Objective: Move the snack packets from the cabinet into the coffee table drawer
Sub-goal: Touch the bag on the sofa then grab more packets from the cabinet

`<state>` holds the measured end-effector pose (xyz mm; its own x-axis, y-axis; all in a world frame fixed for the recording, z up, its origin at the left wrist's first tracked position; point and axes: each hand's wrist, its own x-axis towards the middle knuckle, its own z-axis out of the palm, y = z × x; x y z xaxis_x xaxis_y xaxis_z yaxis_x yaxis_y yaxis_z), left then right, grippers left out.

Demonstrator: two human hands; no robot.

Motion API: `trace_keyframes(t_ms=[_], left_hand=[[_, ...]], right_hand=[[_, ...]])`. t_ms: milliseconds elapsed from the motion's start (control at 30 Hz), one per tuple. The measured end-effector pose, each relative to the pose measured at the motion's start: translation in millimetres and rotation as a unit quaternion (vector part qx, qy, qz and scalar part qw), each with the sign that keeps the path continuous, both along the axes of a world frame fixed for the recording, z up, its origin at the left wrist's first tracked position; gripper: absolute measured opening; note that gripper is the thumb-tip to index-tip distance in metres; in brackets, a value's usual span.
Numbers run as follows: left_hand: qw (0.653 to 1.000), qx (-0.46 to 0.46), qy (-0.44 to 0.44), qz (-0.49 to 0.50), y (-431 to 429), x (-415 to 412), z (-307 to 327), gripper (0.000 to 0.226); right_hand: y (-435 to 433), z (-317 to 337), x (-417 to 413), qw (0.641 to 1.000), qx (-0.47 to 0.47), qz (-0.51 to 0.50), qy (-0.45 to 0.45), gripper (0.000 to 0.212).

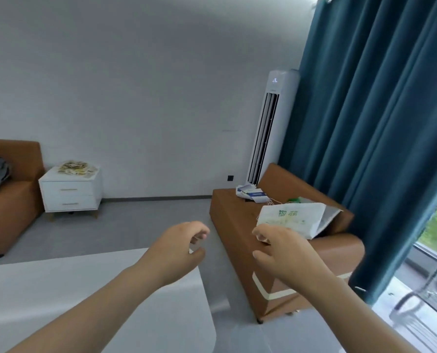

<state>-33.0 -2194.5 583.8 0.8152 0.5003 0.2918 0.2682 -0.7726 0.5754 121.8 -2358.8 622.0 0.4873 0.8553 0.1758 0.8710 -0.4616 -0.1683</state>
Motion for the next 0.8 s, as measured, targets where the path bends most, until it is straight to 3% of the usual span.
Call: trace_keyframes(t_ms=[333, 800], left_hand=[[0.997, 0.016, -0.031, -0.075, -33, 133, 24, 0.03], [0.992, 0.065, -0.016, -0.104, 63, 328, 32, 0.034]], right_hand=[[-45, 12, 100, 0.996, 0.061, -0.07, -0.002, 0.039], [39, 20, 290, 0.993, 0.047, -0.107, -0.03, 0.04]])
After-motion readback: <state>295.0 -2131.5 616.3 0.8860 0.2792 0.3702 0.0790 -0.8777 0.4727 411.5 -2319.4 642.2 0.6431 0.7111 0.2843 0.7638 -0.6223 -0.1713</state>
